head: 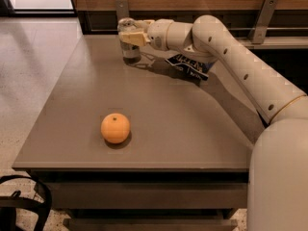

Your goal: Pick 7up can

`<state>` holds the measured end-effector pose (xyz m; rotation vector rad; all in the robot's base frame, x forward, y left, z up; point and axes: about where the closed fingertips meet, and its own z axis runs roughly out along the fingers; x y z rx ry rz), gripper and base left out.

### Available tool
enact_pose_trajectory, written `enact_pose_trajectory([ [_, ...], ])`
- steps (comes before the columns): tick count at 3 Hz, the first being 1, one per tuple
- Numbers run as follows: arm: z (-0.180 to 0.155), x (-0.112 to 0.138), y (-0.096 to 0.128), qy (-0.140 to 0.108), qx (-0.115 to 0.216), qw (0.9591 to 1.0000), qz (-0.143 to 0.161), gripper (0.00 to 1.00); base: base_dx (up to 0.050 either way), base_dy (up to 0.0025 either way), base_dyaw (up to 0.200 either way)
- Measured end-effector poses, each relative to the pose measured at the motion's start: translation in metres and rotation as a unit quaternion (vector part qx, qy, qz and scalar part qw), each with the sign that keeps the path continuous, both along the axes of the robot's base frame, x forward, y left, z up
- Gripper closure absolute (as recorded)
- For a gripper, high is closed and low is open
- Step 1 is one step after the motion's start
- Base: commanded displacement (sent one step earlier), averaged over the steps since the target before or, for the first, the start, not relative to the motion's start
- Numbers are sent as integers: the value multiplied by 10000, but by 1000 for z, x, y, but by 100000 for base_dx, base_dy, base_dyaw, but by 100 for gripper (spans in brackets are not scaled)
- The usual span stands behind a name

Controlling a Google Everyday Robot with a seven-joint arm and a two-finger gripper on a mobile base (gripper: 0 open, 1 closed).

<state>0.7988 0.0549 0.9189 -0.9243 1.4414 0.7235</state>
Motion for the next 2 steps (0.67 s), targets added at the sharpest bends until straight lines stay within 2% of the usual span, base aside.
enact_pose_trajectory([
  [2, 56, -8, -5, -406, -134, 9991, -7, 100, 0, 0, 0],
])
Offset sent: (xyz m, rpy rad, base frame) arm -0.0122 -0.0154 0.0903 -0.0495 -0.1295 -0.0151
